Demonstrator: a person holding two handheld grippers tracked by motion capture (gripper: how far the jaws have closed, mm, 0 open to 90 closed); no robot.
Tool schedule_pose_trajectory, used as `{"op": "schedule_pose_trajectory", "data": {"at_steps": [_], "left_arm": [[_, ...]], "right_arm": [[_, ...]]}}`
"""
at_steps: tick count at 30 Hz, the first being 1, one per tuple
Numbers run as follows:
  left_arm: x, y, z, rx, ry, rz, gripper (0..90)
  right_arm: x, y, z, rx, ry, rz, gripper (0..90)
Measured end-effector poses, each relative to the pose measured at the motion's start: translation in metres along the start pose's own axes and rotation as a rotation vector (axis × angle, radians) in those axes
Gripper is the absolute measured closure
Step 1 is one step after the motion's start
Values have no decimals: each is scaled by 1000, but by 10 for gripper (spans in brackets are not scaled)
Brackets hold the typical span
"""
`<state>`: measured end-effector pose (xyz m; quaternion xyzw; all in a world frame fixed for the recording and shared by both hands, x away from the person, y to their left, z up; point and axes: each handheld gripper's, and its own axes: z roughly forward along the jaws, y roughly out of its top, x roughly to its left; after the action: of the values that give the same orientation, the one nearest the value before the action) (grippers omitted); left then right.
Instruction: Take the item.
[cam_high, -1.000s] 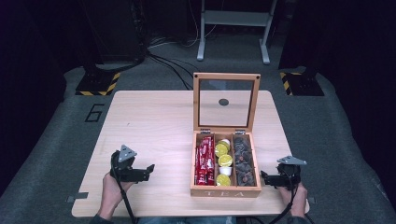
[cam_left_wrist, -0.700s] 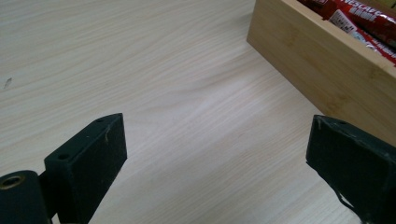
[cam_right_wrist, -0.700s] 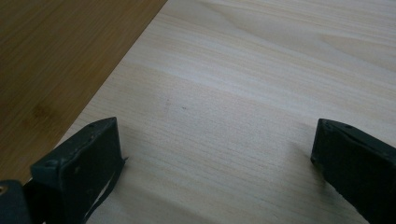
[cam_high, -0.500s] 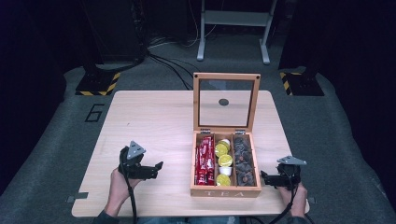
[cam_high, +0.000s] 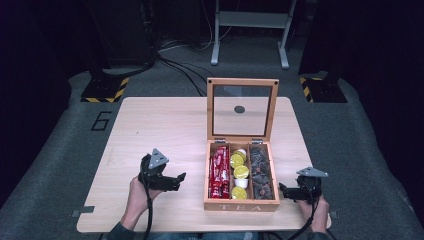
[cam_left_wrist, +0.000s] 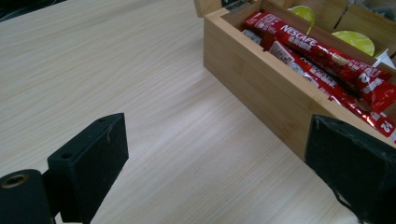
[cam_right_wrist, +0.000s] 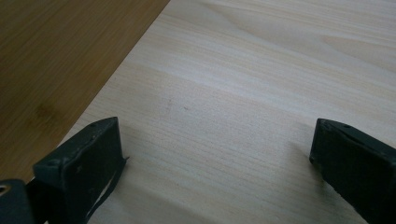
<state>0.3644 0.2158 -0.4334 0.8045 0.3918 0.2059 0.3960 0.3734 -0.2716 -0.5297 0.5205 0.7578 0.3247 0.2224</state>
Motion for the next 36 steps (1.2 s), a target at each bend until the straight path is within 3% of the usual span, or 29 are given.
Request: {"op": "schedule_pose_trajectory", "data": {"at_steps": [20,23,36], "left_arm": [[-31,32,22,9,-68,59,33],[-38,38,28,9,-93,72,36],[-60,57,48,11,-173,107,218]], "right_arm": [[1,0,0,-5,1,4,28],[1,0,0,-5,2,4,29],[0,0,0,-6,1,-7,31]]}}
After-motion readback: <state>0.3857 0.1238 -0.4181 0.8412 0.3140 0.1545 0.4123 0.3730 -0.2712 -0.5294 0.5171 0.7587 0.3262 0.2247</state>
